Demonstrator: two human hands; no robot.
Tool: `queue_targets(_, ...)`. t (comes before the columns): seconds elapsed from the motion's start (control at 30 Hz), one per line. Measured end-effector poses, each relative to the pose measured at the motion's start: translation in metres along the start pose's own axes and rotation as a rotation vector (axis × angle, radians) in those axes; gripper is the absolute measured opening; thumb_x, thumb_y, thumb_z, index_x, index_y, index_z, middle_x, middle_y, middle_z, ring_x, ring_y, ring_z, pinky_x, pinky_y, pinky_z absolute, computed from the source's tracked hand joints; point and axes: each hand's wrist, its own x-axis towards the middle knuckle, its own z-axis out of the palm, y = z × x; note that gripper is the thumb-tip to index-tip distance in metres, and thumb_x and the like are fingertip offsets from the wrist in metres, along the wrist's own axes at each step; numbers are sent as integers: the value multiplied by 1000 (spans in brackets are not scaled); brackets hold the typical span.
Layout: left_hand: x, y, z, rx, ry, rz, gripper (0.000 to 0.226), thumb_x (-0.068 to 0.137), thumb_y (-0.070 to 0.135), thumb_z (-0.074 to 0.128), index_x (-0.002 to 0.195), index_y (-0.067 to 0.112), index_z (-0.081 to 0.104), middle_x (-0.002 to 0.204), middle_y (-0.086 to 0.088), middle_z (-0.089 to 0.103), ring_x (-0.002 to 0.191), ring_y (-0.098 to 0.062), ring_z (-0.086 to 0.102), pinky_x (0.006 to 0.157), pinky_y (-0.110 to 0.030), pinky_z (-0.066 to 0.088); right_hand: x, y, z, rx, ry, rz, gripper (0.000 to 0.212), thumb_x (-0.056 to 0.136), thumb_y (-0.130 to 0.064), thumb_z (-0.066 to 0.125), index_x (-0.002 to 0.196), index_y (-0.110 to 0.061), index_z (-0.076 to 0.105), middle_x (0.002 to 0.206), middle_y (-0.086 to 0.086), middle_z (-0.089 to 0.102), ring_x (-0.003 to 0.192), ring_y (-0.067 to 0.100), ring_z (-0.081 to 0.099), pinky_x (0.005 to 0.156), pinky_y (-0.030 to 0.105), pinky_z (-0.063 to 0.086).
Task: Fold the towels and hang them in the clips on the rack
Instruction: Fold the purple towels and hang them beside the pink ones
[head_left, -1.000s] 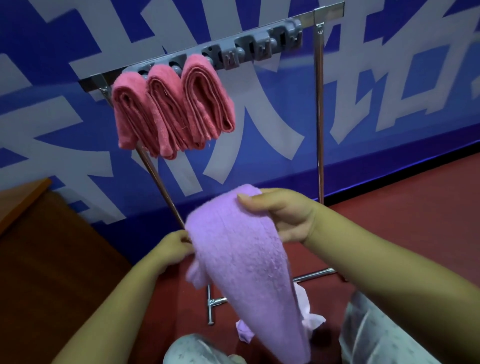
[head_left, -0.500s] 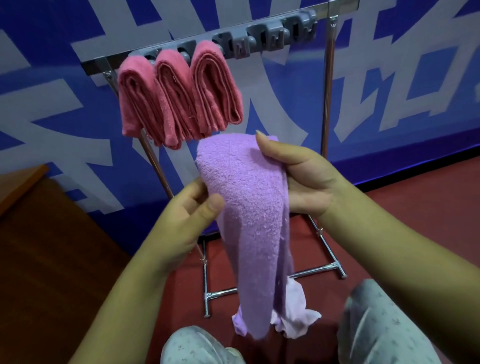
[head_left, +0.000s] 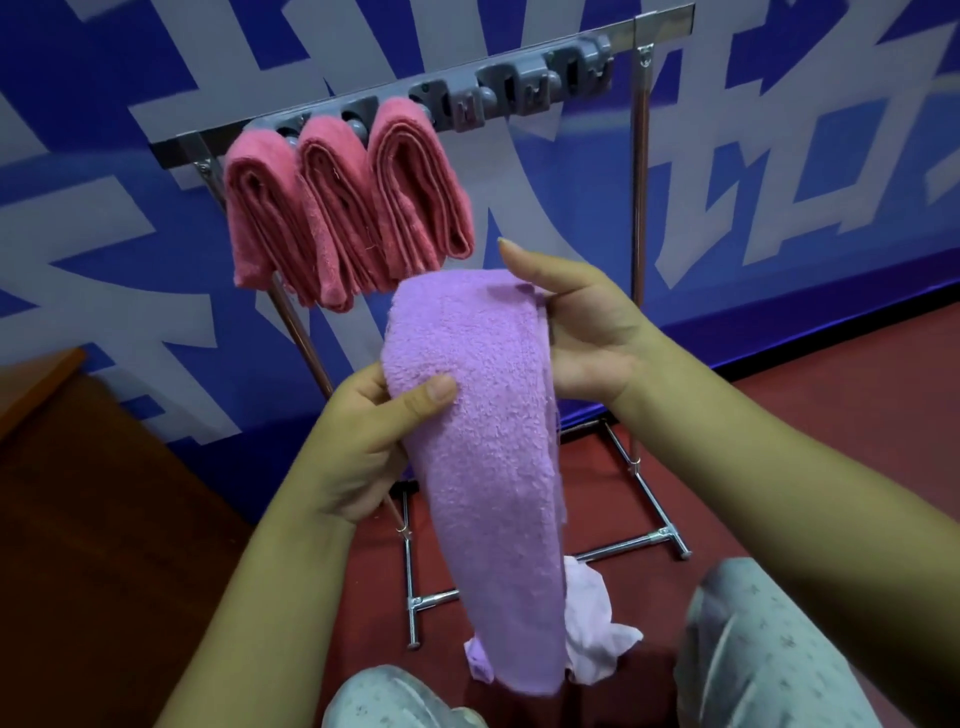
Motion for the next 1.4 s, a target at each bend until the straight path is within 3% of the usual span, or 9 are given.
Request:
queue_targets(0.23,1,10,12,193,193,262,31,52,2,81,71,28,77,74,11,74,72,-1,68,63,-17,52,-6,5,-7,-231,-23,-3,70,68,-65,50,104,-7,65,108,12,60,110,27,52,104,39,39)
queue_targets(0.4,-2,13,22,434,205,410,30,63,19,80,89,31,69,84,21,72,84,6,66,69,-11,50,-18,2,4,-670,121,-163,27,80,-27,65,101,-11,66,96,4,72,89,15,68,82,27,56)
queue_targets(0.57,0,14,13,534,260,503,25,68,39,72,92,47,70,109,11,67,107,-7,62,88,-27,50,-23,-3,13,-981,295,-376,15,83,-12,66,97,-6,69,96,9,72,92,16,68,89,32,55)
queue_targets(0.8,2,21,6,661,245,644,17,83,32,62,88,46,70,101,16,60,104,-5,57,92,-28,45,-14,2,15,-1003,589,-685,18,75,-22,77,92,-21,72,128,1,53,116,5,53,104,26,40)
queue_targets(1.0,4,16,-1,712,398,672,9,80,38,64,73,32,66,100,16,43,91,-6,46,85,-26,40,-6,4,18,-614,254,-632,11,82,-2,65,89,-10,68,79,0,72,76,12,67,74,25,55)
queue_targets(1.1,4,15,3,611,349,664,13,80,35,64,81,48,69,116,12,42,110,0,48,97,-30,43,-4,7,20,-518,213,-653,12,83,1,59,91,-7,66,76,1,72,73,12,67,70,25,56)
queue_targets(1.2,3,13,10,393,222,560,18,75,38,69,92,39,72,125,0,50,112,0,54,91,-18,44,-4,8,23,-471,191,-674,13,83,2,58,90,-7,65,74,0,72,71,11,67,68,24,55)
queue_targets(1.3,3,8,16,213,166,413,34,68,36,74,100,24,68,110,3,69,105,-10,64,85,-21,49,-6,8,24,-471,159,-681,13,84,3,58,90,-6,65,74,1,71,71,12,67,70,25,56)
queue_targets(1.4,5,12,21,225,223,471,23,69,29,69,92,27,72,101,5,71,98,-8,66,81,-21,50,-8,5,22,-502,148,-673,13,83,1,59,91,-7,66,76,2,71,73,13,67,72,27,57)
